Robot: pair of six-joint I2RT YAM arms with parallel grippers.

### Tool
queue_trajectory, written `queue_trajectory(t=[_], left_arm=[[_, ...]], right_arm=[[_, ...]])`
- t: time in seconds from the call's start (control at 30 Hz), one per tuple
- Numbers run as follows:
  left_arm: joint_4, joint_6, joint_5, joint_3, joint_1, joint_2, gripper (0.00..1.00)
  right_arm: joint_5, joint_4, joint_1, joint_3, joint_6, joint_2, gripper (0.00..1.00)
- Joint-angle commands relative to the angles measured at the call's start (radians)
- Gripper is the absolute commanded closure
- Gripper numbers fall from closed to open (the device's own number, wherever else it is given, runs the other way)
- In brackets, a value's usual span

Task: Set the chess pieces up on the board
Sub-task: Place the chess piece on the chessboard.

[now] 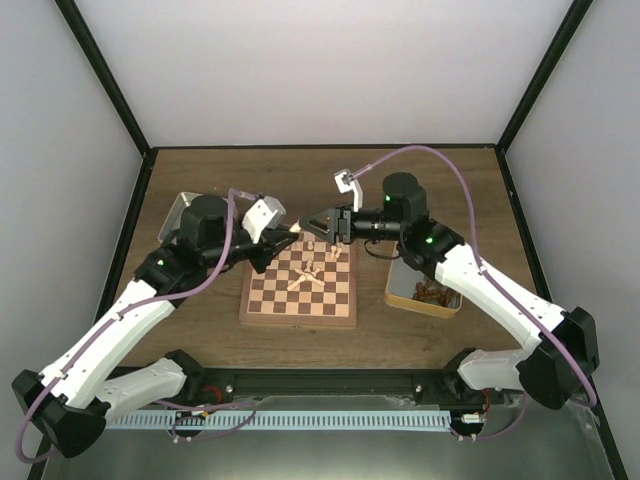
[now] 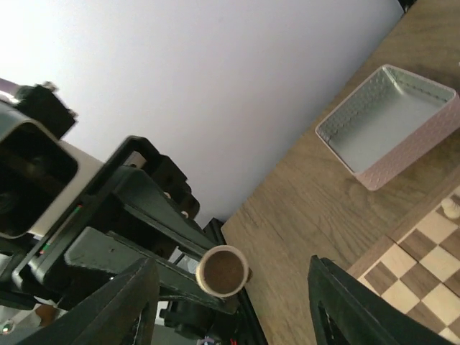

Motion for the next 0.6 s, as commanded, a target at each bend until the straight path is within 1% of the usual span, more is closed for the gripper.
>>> queue_trajectory(t=[0.0, 0.23, 0.27, 0.4, 0.43, 0.47, 0.5, 0.53, 0.57], left_arm=[[-0.046, 0.120, 0.025, 0.035, -0.001, 0.001, 0.96], [-0.048, 0.161, 0.071, 0.031, -0.001, 0.014, 0.96], [-0.050, 0.168, 0.076, 0.032, -0.002, 0.014, 0.96], [-0.040, 0.167, 0.069, 0.033, -0.002, 0.012, 0.96], [-0.034, 0.159, 0.067, 0.032, -0.001, 0.010, 0.95], [-0.024, 0.145, 0.060, 0.031, -0.002, 0.008, 0.89], [-0.010, 0.109, 0.049, 0.028, -0.001, 0.006, 0.74], [0.012, 0.078, 0.034, 0.022, -0.001, 0.003, 0.61], [0.041, 0.038, 0.022, 0.014, -0.001, -0.004, 0.51]], right_arm=[[-0.056, -0.061, -0.001, 0.064, -0.035, 0.023, 0.44], [-0.107, -0.037, -0.001, 0.065, -0.004, 0.052, 0.57], [-0.116, -0.025, -0.001, 0.061, 0.006, 0.054, 0.61], [-0.147, 0.027, -0.001, 0.035, 0.049, 0.054, 0.84], [-0.158, 0.049, -0.001, 0.024, 0.067, 0.051, 0.89], [-0.159, 0.071, -0.001, 0.012, 0.086, 0.045, 0.91], [-0.154, 0.103, -0.001, -0.006, 0.108, 0.035, 0.92], [-0.141, 0.144, -0.001, -0.030, 0.136, 0.022, 0.92], [-0.125, 0.190, -0.001, -0.067, 0.169, 0.006, 0.92]])
